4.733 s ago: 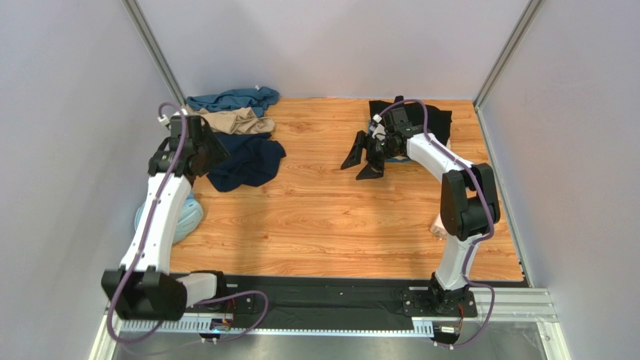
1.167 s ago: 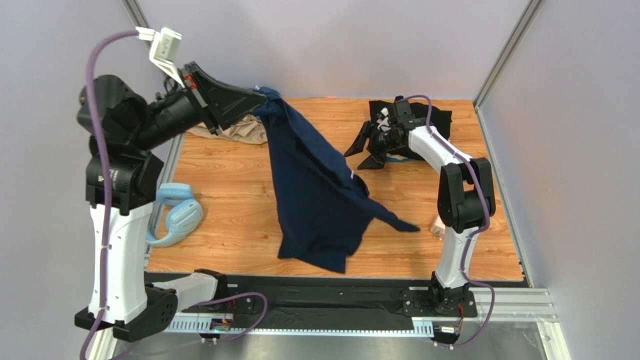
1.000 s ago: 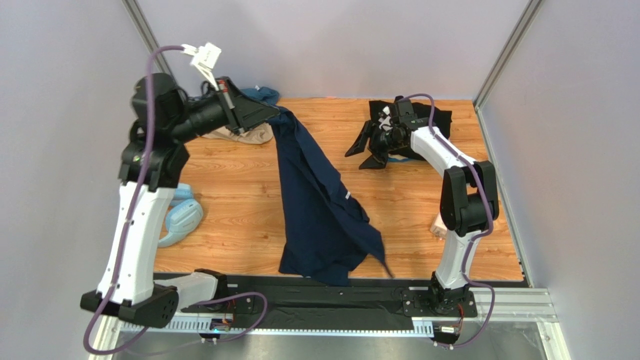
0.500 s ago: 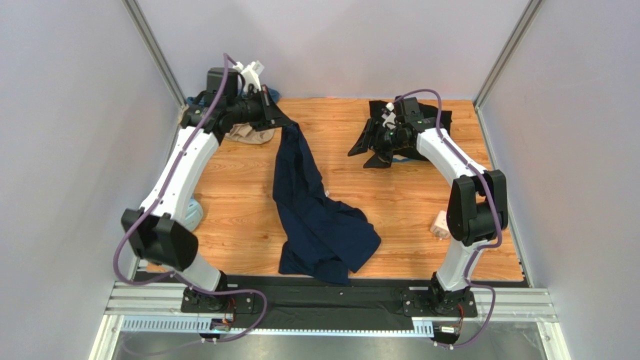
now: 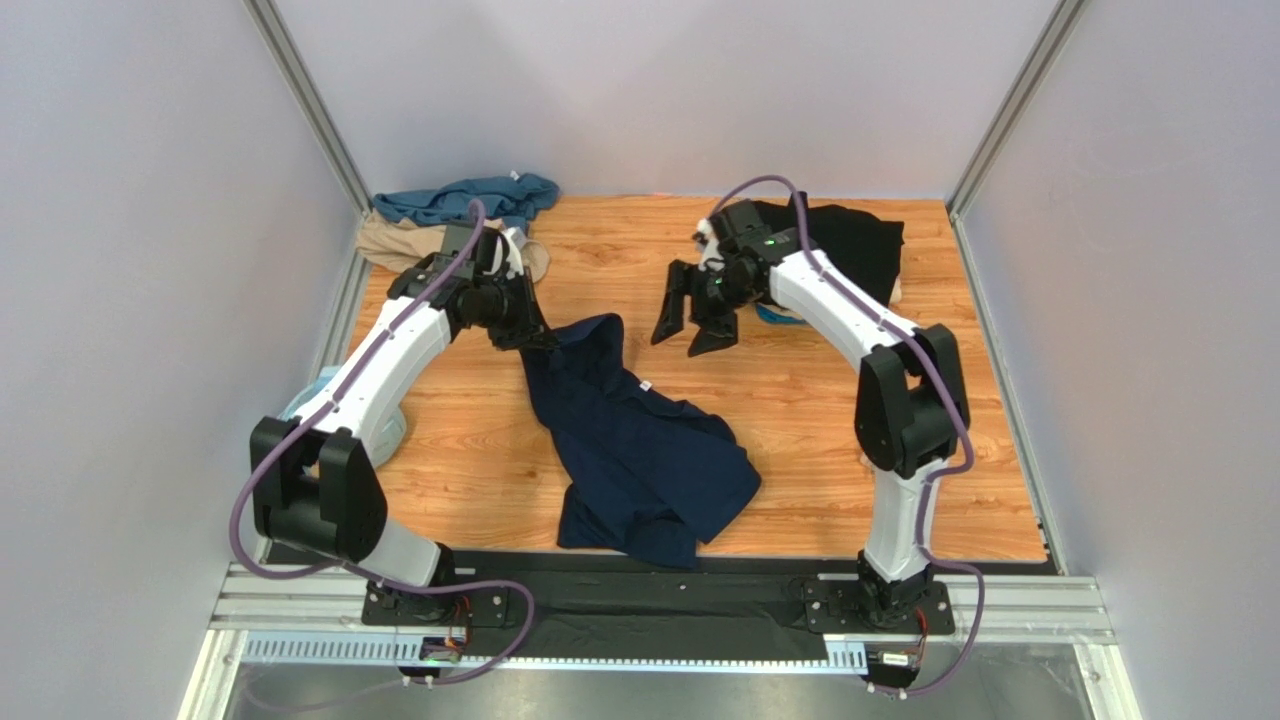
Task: Fold and stack the t-shirts
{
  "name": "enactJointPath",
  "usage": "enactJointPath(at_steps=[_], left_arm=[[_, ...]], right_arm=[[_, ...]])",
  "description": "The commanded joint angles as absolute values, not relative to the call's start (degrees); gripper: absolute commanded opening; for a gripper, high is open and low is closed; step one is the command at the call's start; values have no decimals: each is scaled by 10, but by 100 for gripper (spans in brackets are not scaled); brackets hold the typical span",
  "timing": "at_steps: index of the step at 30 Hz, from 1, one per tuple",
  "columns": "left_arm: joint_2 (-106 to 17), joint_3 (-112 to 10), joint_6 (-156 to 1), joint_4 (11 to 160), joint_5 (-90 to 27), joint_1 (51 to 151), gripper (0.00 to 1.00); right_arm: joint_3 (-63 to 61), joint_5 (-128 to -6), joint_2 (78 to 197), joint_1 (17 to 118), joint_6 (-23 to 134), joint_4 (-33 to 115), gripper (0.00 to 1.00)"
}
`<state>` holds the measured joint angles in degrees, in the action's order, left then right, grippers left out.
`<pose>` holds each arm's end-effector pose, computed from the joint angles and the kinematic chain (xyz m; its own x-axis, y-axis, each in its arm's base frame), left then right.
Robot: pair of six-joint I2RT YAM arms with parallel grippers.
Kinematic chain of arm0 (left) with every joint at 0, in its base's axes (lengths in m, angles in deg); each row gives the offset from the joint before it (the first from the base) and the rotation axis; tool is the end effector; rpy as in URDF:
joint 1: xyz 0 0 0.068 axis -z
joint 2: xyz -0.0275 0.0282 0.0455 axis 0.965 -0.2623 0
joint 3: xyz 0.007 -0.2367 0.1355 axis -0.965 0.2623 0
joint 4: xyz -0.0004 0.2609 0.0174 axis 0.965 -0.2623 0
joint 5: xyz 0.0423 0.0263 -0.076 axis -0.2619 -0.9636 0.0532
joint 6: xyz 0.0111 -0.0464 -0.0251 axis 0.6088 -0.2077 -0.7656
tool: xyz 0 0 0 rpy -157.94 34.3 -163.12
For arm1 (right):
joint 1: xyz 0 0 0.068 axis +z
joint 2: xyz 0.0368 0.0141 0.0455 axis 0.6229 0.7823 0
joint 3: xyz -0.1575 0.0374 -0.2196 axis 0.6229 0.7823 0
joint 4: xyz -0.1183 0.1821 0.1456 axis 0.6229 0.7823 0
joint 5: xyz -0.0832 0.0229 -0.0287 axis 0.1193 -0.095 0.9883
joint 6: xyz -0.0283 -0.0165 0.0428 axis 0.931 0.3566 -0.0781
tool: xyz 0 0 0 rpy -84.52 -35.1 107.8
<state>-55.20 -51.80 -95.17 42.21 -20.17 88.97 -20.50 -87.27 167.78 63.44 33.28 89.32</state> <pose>0.3044 -0.0893 0.2921 -0.8927 -0.2490 -0.3757 -0.0163 0.8508 -0.5252 0.3672 0.1890 0.2521 -0.9876 0.0136 -0.1566 -0.0801 0.8133 0.5764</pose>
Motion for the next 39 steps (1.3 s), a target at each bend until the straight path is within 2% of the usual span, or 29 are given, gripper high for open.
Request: enactJointPath(at_steps=[1,7,8,9,12,17,18,20,28,39], left_arm=[[-515,-513,-937,431,-232,892,0],[-523,-520,-940,424,-264,892,0],[-527,-523,-940,422,-277,891,3],[-531,-529,-940,418,-282,891,14],[-560,-553,-935,408,-295,889,31],[-621,-615,-925,388,-307,885,34],[-628,-625,-924,383,-312,883,43],[-643,-649,-923,370,-341,882,50],[-618,-660,-905,344,-391,853,51],[-542,-571,-889,334,-412,827,50]], right_arm=[[-266,-833,1727,679,376,937,72],[-350,-813,1793,701,410,998,72],[-346,-811,1791,703,410,997,72],[-344,-806,1791,705,409,991,72],[-341,-795,1796,712,413,989,72],[-378,-794,1819,722,415,990,72],[-385,-796,1826,726,414,989,72],[-413,-798,1841,732,413,990,72],[-477,-798,1900,766,407,997,70],[-550,-748,1942,807,419,1012,70]])
